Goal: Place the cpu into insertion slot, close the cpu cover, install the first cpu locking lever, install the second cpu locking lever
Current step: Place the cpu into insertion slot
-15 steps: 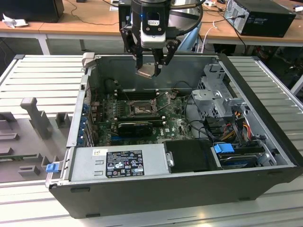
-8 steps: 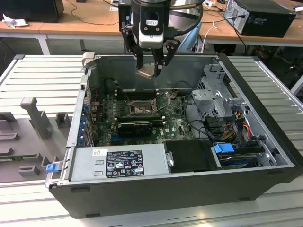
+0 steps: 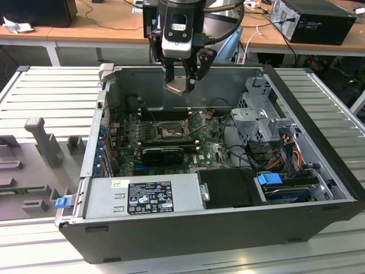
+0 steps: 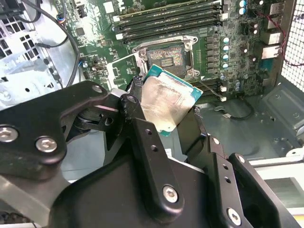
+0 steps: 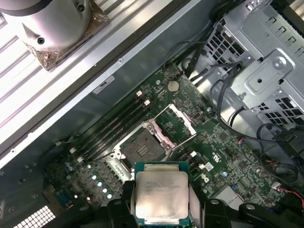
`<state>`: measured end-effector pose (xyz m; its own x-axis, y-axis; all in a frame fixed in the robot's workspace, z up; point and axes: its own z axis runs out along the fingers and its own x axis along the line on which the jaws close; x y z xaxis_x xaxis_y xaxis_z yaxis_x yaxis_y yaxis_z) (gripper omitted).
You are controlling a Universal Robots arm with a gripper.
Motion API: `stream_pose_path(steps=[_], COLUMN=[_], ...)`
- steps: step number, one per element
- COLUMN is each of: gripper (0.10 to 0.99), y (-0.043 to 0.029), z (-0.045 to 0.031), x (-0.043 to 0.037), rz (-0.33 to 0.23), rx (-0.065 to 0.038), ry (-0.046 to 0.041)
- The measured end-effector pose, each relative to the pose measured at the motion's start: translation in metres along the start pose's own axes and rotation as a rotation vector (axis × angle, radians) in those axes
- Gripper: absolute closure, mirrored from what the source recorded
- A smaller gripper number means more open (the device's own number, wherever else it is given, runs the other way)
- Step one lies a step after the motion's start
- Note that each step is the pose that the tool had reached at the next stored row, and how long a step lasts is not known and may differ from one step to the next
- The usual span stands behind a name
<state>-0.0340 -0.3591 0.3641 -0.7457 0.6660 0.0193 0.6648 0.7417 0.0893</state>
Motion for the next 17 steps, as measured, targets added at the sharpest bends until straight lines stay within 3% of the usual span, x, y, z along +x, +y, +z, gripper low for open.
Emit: stream_pose_path(steps=[17], gripper=[0.549], y=[0.0000], z=[0.0003], x=[0.0000], rz=[0.147], rx=[-0.003], ry=[-0.0132])
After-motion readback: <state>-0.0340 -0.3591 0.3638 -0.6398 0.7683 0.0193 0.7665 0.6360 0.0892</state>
